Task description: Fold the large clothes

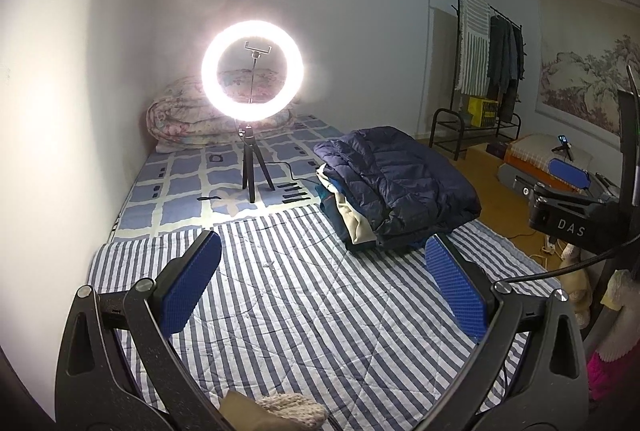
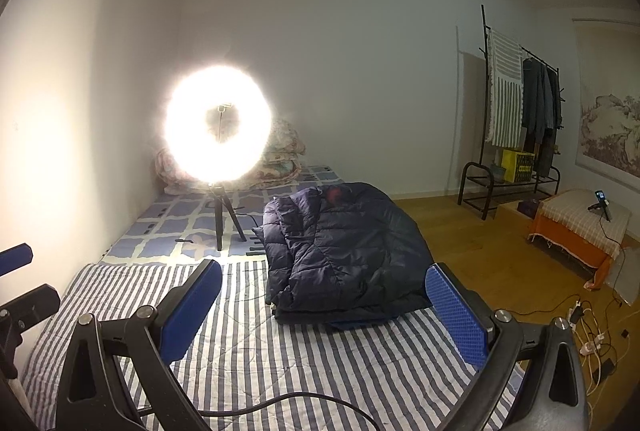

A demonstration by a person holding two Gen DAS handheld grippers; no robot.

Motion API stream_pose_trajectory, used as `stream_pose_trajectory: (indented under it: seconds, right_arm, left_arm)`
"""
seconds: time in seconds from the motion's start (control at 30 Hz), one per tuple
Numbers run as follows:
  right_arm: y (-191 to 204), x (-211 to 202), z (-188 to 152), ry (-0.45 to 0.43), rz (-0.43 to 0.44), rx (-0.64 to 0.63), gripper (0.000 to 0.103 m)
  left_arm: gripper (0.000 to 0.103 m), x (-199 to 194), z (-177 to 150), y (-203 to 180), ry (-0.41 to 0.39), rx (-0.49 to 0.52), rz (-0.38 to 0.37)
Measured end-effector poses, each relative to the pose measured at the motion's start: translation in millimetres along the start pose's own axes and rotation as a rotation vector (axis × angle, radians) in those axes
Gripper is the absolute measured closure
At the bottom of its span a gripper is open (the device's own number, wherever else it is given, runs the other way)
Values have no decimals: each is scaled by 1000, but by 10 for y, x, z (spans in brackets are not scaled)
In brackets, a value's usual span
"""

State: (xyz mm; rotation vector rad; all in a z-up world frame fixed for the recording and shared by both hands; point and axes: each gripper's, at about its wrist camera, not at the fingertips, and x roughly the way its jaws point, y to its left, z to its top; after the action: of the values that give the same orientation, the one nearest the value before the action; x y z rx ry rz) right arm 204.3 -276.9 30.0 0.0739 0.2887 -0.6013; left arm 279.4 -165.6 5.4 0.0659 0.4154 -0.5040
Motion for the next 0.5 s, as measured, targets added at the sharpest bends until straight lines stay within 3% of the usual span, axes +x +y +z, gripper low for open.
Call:
stream_pose_trajectory:
  seconds: [0.5]
  right_arm:
    - [11,-15,-4,-10,2,-12,0]
  left_arm:
    - [0,-4,5,11,-3,4,4]
